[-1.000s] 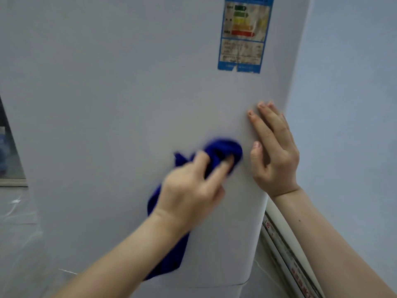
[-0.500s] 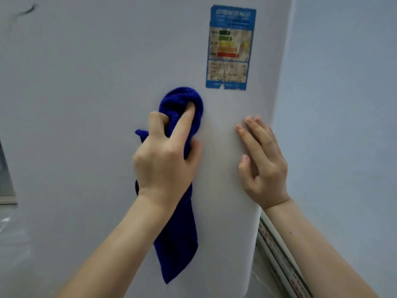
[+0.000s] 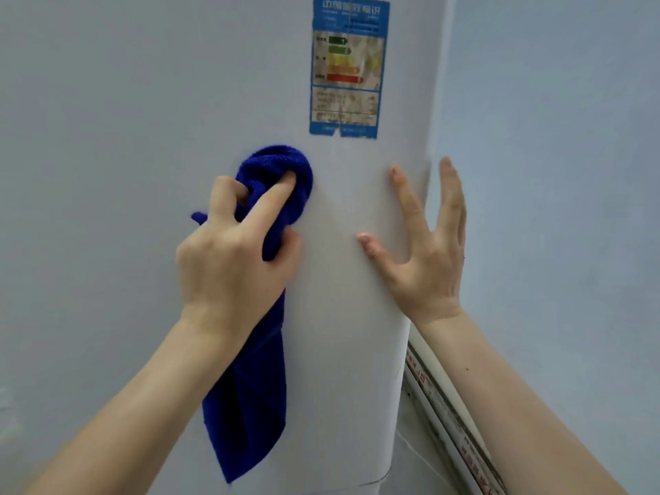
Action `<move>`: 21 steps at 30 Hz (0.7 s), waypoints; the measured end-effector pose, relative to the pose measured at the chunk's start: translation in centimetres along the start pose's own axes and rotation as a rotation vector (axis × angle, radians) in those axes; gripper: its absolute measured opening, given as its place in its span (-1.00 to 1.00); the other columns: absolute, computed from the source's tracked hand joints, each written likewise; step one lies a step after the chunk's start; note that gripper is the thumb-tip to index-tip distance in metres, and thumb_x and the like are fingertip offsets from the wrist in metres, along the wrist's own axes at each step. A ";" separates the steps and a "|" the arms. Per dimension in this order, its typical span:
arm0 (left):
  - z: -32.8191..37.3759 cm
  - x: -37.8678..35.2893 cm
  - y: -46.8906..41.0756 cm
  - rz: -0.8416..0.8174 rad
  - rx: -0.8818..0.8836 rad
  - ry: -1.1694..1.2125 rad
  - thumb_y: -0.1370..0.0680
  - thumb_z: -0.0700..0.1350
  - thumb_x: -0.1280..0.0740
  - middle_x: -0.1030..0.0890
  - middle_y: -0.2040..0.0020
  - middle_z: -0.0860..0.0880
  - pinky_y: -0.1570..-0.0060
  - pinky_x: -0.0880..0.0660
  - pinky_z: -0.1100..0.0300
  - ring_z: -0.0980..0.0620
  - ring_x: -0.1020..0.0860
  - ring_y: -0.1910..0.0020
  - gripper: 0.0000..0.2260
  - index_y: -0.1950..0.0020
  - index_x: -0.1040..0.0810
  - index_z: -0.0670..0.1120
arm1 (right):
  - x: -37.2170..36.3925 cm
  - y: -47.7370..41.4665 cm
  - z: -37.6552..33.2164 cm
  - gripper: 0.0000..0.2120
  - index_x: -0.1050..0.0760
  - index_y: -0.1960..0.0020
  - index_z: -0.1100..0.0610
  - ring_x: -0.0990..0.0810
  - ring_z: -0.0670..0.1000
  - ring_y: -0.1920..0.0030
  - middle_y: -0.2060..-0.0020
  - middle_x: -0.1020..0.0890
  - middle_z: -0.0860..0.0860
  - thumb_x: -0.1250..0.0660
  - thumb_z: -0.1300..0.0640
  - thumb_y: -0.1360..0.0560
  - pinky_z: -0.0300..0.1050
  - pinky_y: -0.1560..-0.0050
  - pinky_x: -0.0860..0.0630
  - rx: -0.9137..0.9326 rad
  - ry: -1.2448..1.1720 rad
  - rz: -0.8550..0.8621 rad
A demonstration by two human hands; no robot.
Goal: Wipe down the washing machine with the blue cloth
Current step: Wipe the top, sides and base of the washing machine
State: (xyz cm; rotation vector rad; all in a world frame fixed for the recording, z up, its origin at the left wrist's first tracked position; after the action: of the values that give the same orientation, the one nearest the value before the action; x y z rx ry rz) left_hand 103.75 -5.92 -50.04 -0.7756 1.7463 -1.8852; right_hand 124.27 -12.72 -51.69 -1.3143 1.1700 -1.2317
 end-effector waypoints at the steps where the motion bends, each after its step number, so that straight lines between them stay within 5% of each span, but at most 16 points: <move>1: 0.3 -0.2 0.2 0.001 0.010 -0.008 -0.45 -0.12 -0.33 -0.53 0.03 -0.13 0.44 -0.24 0.23 -0.08 -0.40 0.44 -0.61 -0.28 -0.58 0.04 | 0.0 0.1 0.2 -0.33 -0.32 -0.57 0.00 -0.13 0.24 -0.60 -0.57 -0.16 0.29 -0.32 -0.25 -0.55 0.07 -0.56 -0.20 -0.060 -0.030 -0.041; 5: 2.3 -1.4 4.6 -0.054 -0.165 0.018 -0.44 -0.12 -0.32 -0.57 0.09 -0.15 0.50 -0.36 0.15 -0.10 -0.46 0.45 -0.63 -0.25 -0.61 0.00 | -0.7 0.8 0.4 -0.25 -0.13 -0.62 -0.05 -0.03 0.09 -0.64 -0.61 -0.09 0.23 -0.31 -0.25 -0.53 -0.36 -0.50 -0.11 -0.162 -0.193 -0.128; 11: 3.2 -2.3 11.9 -0.282 -0.520 0.120 -0.35 -0.21 -0.37 -0.55 0.24 -0.09 0.55 -0.35 0.11 -0.04 -0.35 0.50 -0.60 -0.17 -0.64 -0.03 | -1.0 0.8 0.6 -0.31 -0.21 -0.59 0.03 -0.08 -0.04 -0.61 -0.59 -0.16 0.28 -0.33 -0.16 -0.55 -0.41 -0.49 -0.14 -0.138 -0.212 -0.055; 14: 2.6 -1.5 8.0 -0.158 -0.433 0.070 -0.41 -0.19 -0.34 -0.58 0.20 -0.09 0.55 -0.37 0.14 -0.06 -0.43 0.49 -0.66 -0.16 -0.65 0.00 | -0.8 0.7 0.6 -0.30 -0.24 -0.59 0.05 -0.10 0.03 -0.62 -0.59 -0.15 0.28 -0.35 -0.16 -0.54 -0.28 -0.51 -0.22 -0.135 -0.224 -0.071; 17: 1.4 -0.9 3.5 0.017 -0.141 0.003 -0.44 -0.14 -0.35 -0.57 0.08 -0.11 0.48 -0.27 0.22 -0.07 -0.47 0.43 -0.66 -0.20 -0.63 0.03 | -0.8 0.7 0.6 -0.30 -0.23 -0.58 0.03 -0.07 -0.07 -0.61 -0.60 -0.15 0.26 -0.36 -0.16 -0.53 -0.23 -0.51 -0.25 -0.147 -0.237 -0.081; 21: 1.8 -1.6 3.4 0.024 0.023 0.015 -0.45 -0.14 -0.33 -0.53 0.05 -0.14 0.48 -0.31 0.21 -0.08 -0.42 0.43 -0.63 -0.25 -0.60 0.02 | -0.9 0.9 0.7 -0.31 -0.24 -0.58 0.02 -0.07 -0.12 -0.60 -0.61 -0.15 0.23 -0.38 -0.13 -0.53 -0.16 -0.52 -0.30 -0.164 -0.278 -0.066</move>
State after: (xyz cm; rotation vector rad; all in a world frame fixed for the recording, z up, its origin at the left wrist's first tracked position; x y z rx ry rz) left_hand 105.94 -6.52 -53.46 -0.7314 1.7325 -1.8962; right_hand 124.95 -11.91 -52.71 -1.6011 1.0505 -0.9756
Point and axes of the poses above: each hand's wrist, its own y-axis away from the middle knuckle, its own x-axis out of the back of the hand, z = x × y, the point moved 2 cm from there along -y, towards the middle knuckle
